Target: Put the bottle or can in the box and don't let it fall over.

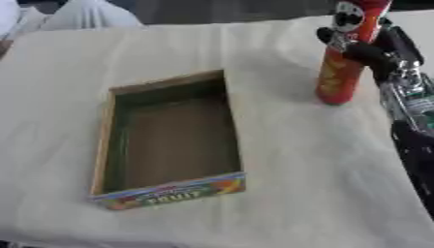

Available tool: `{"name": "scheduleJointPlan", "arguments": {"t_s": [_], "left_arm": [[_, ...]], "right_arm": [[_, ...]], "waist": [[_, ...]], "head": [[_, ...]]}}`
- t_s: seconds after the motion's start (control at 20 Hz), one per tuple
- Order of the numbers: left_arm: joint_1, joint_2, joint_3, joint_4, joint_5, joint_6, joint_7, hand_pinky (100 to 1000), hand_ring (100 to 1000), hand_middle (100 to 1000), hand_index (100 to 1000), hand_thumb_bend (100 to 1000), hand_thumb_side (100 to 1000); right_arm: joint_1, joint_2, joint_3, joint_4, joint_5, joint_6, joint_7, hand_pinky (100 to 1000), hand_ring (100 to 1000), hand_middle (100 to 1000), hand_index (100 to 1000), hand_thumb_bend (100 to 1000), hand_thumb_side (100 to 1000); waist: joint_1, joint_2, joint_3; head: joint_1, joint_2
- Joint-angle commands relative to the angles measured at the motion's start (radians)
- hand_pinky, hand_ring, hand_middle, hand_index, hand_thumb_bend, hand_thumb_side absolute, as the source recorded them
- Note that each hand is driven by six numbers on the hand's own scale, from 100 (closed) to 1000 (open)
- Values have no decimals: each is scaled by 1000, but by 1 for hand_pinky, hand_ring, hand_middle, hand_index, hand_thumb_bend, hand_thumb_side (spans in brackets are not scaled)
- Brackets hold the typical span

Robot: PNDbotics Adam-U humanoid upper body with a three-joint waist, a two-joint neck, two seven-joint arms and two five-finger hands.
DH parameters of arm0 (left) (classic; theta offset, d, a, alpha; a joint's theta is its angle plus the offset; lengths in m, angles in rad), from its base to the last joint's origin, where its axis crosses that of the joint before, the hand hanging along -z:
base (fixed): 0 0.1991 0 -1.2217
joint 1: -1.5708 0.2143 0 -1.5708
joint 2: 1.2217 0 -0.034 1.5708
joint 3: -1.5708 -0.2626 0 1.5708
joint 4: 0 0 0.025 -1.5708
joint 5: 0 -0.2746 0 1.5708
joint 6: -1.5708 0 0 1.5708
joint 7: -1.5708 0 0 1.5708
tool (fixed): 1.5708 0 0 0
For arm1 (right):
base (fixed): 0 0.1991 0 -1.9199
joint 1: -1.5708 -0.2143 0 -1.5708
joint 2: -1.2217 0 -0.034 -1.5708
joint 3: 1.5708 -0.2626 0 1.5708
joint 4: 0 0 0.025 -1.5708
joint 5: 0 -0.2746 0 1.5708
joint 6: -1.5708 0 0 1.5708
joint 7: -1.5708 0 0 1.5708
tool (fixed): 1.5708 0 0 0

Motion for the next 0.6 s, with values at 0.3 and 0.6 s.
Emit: {"name": "scheduleJointPlan", "arguments": {"t_s": [0.3,0.6], "left_arm": [[-14,20,17,-9,1,-3,-3,677,743,613,740,729,257],[-15,20,18,-7,2,-4,-4,678,743,613,739,722,262]], "right_arm": [[-25,-18,-21,-5,-11,0,-80,477,503,573,601,578,100],[-24,-20,-16,-15,-38,-26,-146,334,249,313,309,487,100]], "waist": [[-7,-3,4],[-6,-2,4]], "head": [[-3,-6],[-3,-7]]}}
